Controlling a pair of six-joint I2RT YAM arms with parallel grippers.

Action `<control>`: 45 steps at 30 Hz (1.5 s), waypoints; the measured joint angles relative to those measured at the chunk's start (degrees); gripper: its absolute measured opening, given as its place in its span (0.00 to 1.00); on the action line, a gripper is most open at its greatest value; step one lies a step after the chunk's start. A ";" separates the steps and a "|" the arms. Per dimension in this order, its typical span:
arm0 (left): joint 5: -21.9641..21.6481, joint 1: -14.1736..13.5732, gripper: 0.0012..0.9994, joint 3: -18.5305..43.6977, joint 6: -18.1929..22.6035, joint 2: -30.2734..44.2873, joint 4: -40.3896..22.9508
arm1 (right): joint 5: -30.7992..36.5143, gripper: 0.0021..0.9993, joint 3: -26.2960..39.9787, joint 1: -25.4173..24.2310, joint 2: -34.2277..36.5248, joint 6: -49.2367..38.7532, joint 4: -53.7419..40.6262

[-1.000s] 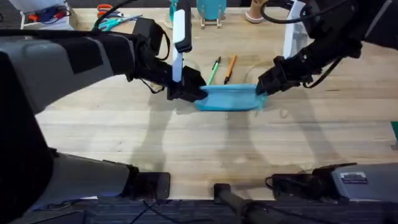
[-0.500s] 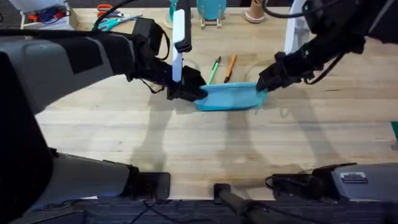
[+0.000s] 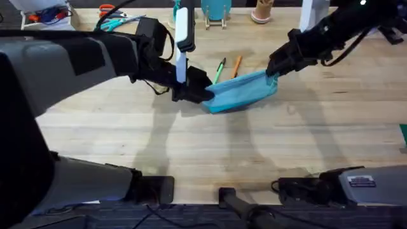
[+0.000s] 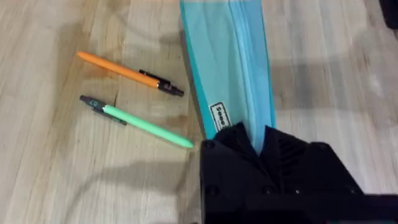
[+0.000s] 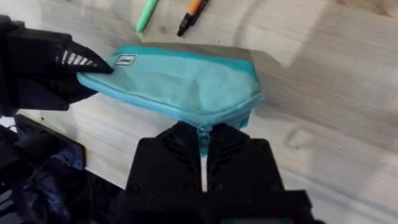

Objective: Unzip the bag, pick up the pens from the table one at a time and place them inside, then zip the bag closed.

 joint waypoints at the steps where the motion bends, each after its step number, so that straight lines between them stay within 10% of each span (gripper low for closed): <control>1: 0.12 -0.04 0.04 0.08 -0.01 -0.01 0.00 | 0.17 0.04 0.59 0.04 0.00 -0.01 -0.43; 20: 1.20 -0.11 0.04 0.75 0.01 0.00 0.18 | 0.79 0.09 5.17 0.08 0.00 0.03 -2.10; 29: -2.18 0.02 0.04 0.73 0.01 0.11 -0.89 | 2.03 0.98 7.92 -0.73 -0.17 -0.03 -1.65; 45: -2.22 0.02 0.04 0.73 -0.01 0.11 -0.43 | 2.56 1.00 7.93 -0.73 -0.16 -0.78 -2.57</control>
